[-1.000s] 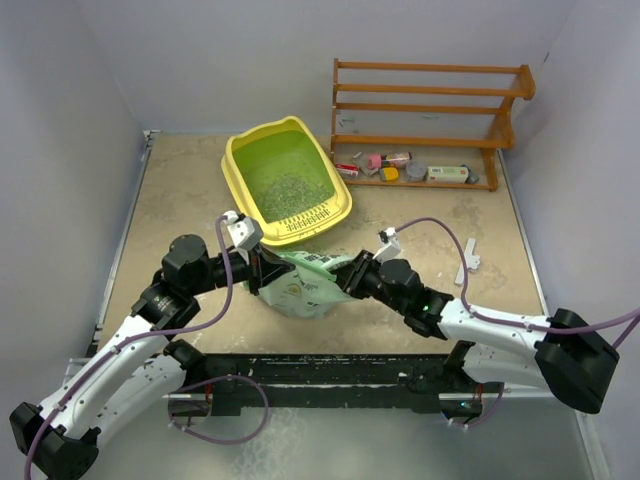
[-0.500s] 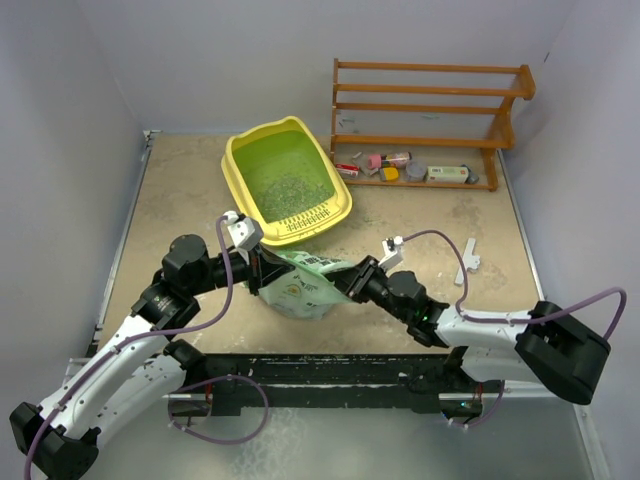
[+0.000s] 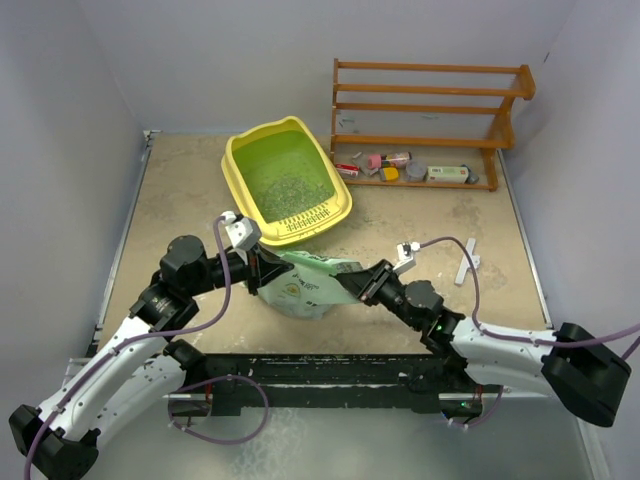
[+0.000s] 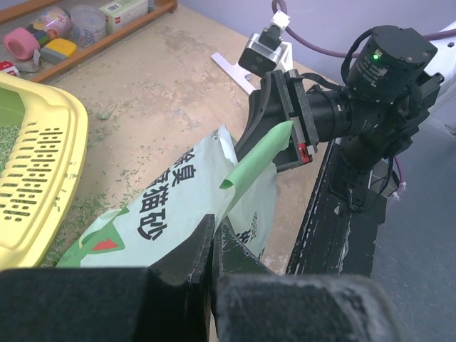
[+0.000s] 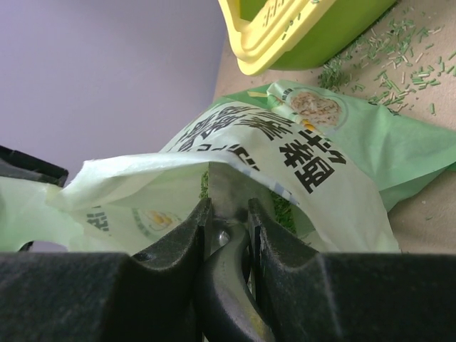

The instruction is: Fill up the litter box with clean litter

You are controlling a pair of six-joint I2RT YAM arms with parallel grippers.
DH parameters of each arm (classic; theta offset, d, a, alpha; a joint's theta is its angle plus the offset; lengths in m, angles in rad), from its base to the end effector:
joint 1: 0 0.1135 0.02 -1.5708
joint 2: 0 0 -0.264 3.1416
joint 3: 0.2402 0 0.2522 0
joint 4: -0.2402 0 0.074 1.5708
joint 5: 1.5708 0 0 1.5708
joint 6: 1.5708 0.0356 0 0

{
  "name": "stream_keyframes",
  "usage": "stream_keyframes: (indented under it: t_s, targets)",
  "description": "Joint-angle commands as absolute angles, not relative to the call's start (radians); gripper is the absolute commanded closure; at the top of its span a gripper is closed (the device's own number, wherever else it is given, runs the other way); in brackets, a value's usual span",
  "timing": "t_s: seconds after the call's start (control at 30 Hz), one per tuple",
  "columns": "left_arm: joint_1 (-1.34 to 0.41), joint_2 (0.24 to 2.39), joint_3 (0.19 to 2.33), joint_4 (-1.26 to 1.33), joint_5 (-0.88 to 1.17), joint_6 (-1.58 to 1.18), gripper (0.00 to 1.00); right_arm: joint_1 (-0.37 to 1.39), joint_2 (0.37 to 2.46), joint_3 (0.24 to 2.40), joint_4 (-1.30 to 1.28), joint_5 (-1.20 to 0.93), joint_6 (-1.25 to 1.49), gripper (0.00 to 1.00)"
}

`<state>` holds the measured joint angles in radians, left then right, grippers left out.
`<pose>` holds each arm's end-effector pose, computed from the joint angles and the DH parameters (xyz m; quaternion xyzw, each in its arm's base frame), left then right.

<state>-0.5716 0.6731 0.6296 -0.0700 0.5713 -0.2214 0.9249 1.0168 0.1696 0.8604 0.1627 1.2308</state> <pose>0.1277 -0.1050 0.3156 0.3095 0.6722 -0.4407 0.5081 0.1234 0.1541 0.1956 0.1638 0.6831 0.5979 0.3860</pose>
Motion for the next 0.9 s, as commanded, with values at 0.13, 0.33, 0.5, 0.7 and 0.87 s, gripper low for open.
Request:
stream_keyframes:
  t_s: [0.13,0.33,0.5,0.7,0.87]
  targets:
    - [-0.569,0.65,0.663,0.023,0.565,-0.215,1.0,0.934,0.862,0.147,0.869,0.201,1.241,1.0]
    - [-0.568,0.647,0.662,0.022,0.568,-0.214,1.0,0.934,0.729,0.14,0.768,0.232,1.238,1.0]
    - [-0.569,0.646,0.664,0.017,0.568,-0.211,1.0,0.934,0.572,0.145,0.601,0.274,1.234,1.0]
    - [-0.569,0.641,0.663,0.023,0.582,-0.213,1.0,0.934,0.368,0.175,0.359,0.32,1.216,1.0]
    - [-0.569,0.635,0.658,0.038,0.615,-0.219,1.0,0.934,0.22,0.206,0.159,0.372,1.21,1.0]
